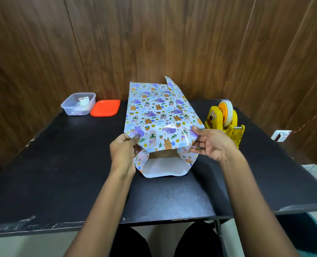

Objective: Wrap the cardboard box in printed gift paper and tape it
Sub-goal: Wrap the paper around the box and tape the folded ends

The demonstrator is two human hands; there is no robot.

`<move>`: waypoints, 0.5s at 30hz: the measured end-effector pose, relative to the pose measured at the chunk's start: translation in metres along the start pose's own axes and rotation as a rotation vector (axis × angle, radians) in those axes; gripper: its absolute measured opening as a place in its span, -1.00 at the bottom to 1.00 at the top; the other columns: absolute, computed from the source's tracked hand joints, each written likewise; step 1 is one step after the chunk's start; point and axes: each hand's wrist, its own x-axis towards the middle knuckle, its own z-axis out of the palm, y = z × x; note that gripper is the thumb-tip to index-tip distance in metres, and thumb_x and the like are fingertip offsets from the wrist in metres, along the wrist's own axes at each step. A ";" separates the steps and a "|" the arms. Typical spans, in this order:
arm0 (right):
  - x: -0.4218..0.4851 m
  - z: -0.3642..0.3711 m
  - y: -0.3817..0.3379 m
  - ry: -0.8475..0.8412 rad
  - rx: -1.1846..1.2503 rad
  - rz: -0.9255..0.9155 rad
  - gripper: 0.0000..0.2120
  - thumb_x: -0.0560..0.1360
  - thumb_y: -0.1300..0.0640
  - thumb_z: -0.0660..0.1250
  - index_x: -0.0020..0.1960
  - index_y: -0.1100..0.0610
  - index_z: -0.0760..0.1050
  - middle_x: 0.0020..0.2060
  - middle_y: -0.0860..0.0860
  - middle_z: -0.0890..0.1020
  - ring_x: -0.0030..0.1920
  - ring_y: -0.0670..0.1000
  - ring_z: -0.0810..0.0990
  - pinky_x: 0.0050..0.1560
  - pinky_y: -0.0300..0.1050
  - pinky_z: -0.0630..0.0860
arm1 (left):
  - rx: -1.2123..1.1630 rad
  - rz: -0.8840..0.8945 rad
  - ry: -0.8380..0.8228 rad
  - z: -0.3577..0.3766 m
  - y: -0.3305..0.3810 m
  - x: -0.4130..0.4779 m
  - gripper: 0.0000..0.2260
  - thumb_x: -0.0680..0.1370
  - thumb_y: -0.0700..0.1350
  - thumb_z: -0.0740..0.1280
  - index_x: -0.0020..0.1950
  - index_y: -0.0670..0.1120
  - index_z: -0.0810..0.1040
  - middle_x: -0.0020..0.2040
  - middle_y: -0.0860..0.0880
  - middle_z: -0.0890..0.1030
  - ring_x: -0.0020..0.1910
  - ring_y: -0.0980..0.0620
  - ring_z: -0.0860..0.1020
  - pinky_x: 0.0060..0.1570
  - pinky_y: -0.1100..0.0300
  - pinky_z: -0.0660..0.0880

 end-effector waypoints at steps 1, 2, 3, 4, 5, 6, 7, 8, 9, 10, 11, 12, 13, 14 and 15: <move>0.001 0.000 0.004 0.004 0.013 -0.015 -0.89 0.51 0.16 0.35 -0.12 0.20 0.48 -0.42 0.06 0.67 -0.44 -0.02 0.65 -0.46 -0.16 0.58 | 0.015 0.025 0.012 0.000 -0.003 0.000 -0.83 0.50 -0.35 0.32 -0.28 -0.20 0.49 -0.41 0.02 0.64 -0.42 0.11 0.62 -0.46 0.30 0.52; 0.002 -0.001 0.009 0.010 0.027 -0.034 -0.91 0.50 0.18 0.34 -0.12 0.20 0.49 -0.40 0.06 0.68 -0.42 -0.02 0.66 -0.44 -0.16 0.59 | 0.050 0.059 0.032 -0.001 -0.006 0.001 -0.85 0.50 -0.33 0.34 -0.27 -0.19 0.50 -0.41 0.03 0.64 -0.42 0.11 0.62 -0.45 0.29 0.52; 0.003 -0.003 0.015 0.021 0.035 -0.056 -0.92 0.50 0.20 0.34 -0.13 0.20 0.49 -0.37 0.07 0.68 -0.40 -0.02 0.66 -0.42 -0.15 0.60 | 0.087 0.092 0.055 -0.002 -0.010 0.002 -0.85 0.49 -0.31 0.36 -0.28 -0.18 0.50 -0.42 0.04 0.64 -0.42 0.12 0.62 -0.43 0.28 0.52; 0.004 -0.005 0.020 0.034 0.036 -0.081 -0.91 0.50 0.21 0.34 -0.17 0.19 0.48 -0.35 0.07 0.68 -0.39 -0.02 0.67 -0.39 -0.15 0.61 | 0.110 0.119 0.076 -0.002 -0.013 0.003 -0.84 0.48 -0.29 0.38 -0.29 -0.17 0.50 -0.43 0.05 0.63 -0.42 0.12 0.60 -0.40 0.27 0.52; 0.004 -0.006 0.024 0.048 0.032 -0.112 -0.86 0.50 0.23 0.34 -0.23 0.18 0.46 -0.33 0.07 0.68 -0.38 -0.03 0.67 -0.37 -0.15 0.62 | 0.117 0.139 0.088 -0.002 -0.015 0.004 -0.83 0.48 -0.27 0.39 -0.30 -0.16 0.50 -0.44 0.06 0.62 -0.42 0.13 0.59 -0.38 0.26 0.52; 0.004 -0.008 0.028 0.058 0.026 -0.144 -0.81 0.50 0.24 0.33 -0.27 0.17 0.44 -0.31 0.07 0.67 -0.36 -0.03 0.67 -0.35 -0.16 0.63 | 0.113 0.153 0.093 -0.002 -0.017 0.005 -0.83 0.48 -0.26 0.39 -0.30 -0.16 0.50 -0.44 0.07 0.62 -0.42 0.13 0.57 -0.37 0.26 0.51; 0.004 -0.008 0.031 0.059 0.021 -0.171 -0.79 0.50 0.23 0.33 -0.29 0.17 0.42 -0.30 0.07 0.66 -0.35 -0.03 0.67 -0.31 -0.16 0.64 | 0.101 0.160 0.097 -0.002 -0.019 0.005 -0.83 0.48 -0.26 0.40 -0.30 -0.15 0.50 -0.44 0.07 0.61 -0.42 0.14 0.56 -0.36 0.27 0.51; 0.004 -0.007 0.032 0.053 0.025 -0.191 -0.79 0.50 0.22 0.33 -0.29 0.17 0.42 -0.28 0.07 0.66 -0.34 -0.03 0.66 -0.28 -0.15 0.63 | 0.085 0.166 0.095 -0.002 -0.020 0.005 -0.83 0.48 -0.25 0.39 -0.29 -0.15 0.49 -0.44 0.07 0.61 -0.43 0.16 0.56 -0.37 0.29 0.50; 0.004 -0.006 0.032 0.044 0.030 -0.199 -0.81 0.50 0.20 0.33 -0.27 0.17 0.44 -0.28 0.07 0.67 -0.34 -0.03 0.66 -0.27 -0.15 0.63 | 0.065 0.167 0.091 -0.001 -0.022 0.004 -0.84 0.49 -0.25 0.39 -0.29 -0.15 0.49 -0.44 0.08 0.61 -0.43 0.17 0.55 -0.39 0.31 0.50; 0.003 -0.003 0.032 0.035 0.034 -0.198 -0.86 0.50 0.18 0.34 -0.22 0.18 0.48 -0.29 0.06 0.68 -0.34 -0.04 0.67 -0.26 -0.14 0.64 | 0.052 0.169 0.089 -0.001 -0.023 0.004 -0.84 0.49 -0.25 0.38 -0.28 -0.15 0.49 -0.45 0.08 0.61 -0.44 0.19 0.55 -0.41 0.33 0.49; 0.003 0.000 0.033 0.034 0.035 -0.194 -0.91 0.50 0.17 0.35 -0.16 0.18 0.52 -0.29 0.05 0.69 -0.33 -0.04 0.67 -0.24 -0.12 0.65 | 0.054 0.177 0.093 -0.001 -0.024 0.005 -0.84 0.49 -0.25 0.38 -0.28 -0.15 0.48 -0.45 0.08 0.61 -0.45 0.19 0.55 -0.41 0.33 0.49; 0.004 0.002 0.034 0.042 0.034 -0.190 -0.93 0.50 0.17 0.35 -0.11 0.18 0.55 -0.27 0.05 0.70 -0.31 -0.03 0.68 -0.21 -0.09 0.65 | 0.068 0.190 0.100 -0.001 -0.025 0.006 -0.83 0.49 -0.24 0.38 -0.28 -0.14 0.49 -0.46 0.09 0.61 -0.45 0.20 0.55 -0.41 0.34 0.48; 0.004 0.003 0.036 0.058 0.032 -0.192 -0.93 0.50 0.17 0.35 -0.09 0.18 0.56 -0.26 0.06 0.70 -0.30 -0.02 0.69 -0.17 -0.07 0.64 | 0.078 0.201 0.108 -0.001 -0.026 0.006 -0.83 0.49 -0.24 0.38 -0.28 -0.14 0.49 -0.46 0.09 0.61 -0.45 0.20 0.54 -0.41 0.34 0.48; 0.005 0.004 0.037 0.070 0.031 -0.197 -0.93 0.50 0.18 0.35 -0.09 0.18 0.57 -0.25 0.06 0.70 -0.29 -0.01 0.69 -0.14 -0.05 0.64 | 0.078 0.209 0.113 -0.001 -0.026 0.006 -0.84 0.49 -0.24 0.38 -0.28 -0.14 0.50 -0.46 0.09 0.61 -0.45 0.20 0.54 -0.41 0.34 0.48; 0.006 0.004 0.038 0.073 0.029 -0.204 -0.93 0.50 0.18 0.34 -0.09 0.18 0.57 -0.25 0.06 0.71 -0.28 0.00 0.69 -0.12 -0.03 0.63 | 0.067 0.211 0.111 -0.001 -0.026 0.005 -0.84 0.49 -0.24 0.38 -0.28 -0.14 0.50 -0.45 0.08 0.61 -0.45 0.20 0.55 -0.41 0.35 0.48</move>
